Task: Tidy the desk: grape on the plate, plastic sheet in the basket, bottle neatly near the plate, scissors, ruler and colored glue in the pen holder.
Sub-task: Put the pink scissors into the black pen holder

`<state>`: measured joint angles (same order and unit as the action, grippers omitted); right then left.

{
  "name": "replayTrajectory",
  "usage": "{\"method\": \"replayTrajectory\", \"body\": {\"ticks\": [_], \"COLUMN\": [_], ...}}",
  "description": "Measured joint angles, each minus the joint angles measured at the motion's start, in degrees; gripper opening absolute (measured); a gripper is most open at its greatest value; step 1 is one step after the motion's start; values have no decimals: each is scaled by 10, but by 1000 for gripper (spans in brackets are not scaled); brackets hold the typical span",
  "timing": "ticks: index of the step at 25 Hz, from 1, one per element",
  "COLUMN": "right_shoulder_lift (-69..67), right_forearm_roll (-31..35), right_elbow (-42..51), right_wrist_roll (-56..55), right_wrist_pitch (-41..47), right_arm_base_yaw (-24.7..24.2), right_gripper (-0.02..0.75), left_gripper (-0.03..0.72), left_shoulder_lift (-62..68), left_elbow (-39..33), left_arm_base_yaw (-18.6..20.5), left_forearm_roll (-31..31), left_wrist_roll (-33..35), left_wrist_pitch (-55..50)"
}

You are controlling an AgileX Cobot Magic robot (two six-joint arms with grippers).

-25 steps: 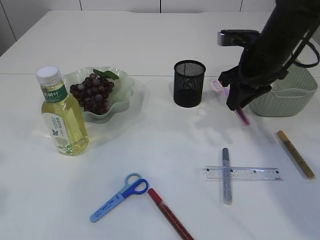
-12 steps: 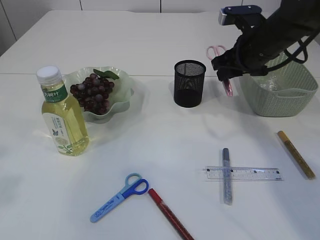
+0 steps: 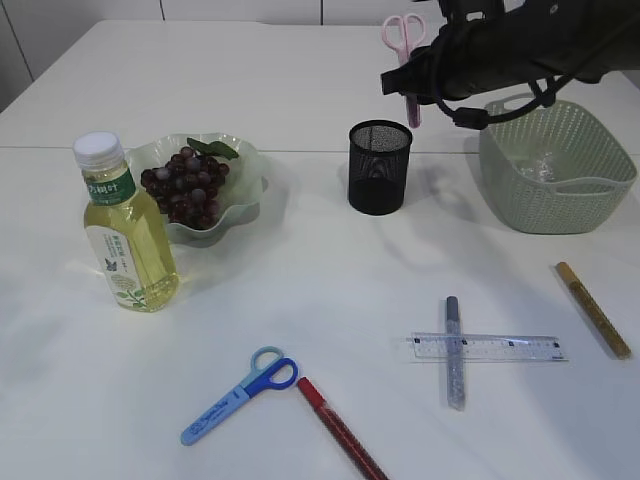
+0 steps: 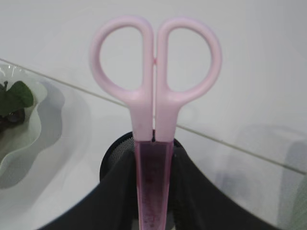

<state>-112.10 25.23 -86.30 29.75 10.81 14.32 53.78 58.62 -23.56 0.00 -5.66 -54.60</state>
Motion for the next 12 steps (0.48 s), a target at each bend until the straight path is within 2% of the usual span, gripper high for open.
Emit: {"method": "replayTrajectory", "body": {"ticks": [6, 12], "right_shoulder_lift": [-28, -62], "right_forearm_roll": [2, 7], "right_elbow": [0, 1], "right_wrist_roll": [2, 2], "right_wrist_pitch": [-115, -164], "right_arm_base_yaw": [4, 5], "right_gripper": [200, 199], "left_gripper": [415, 415], "left_shoulder_lift": [0, 0], "left_elbow": [0, 0], "left_arm_base_yaw": [0, 0], "left_forearm_roll": [0, 0], "left_wrist_roll": [0, 0], "left_wrist_pitch": [18, 30]}}
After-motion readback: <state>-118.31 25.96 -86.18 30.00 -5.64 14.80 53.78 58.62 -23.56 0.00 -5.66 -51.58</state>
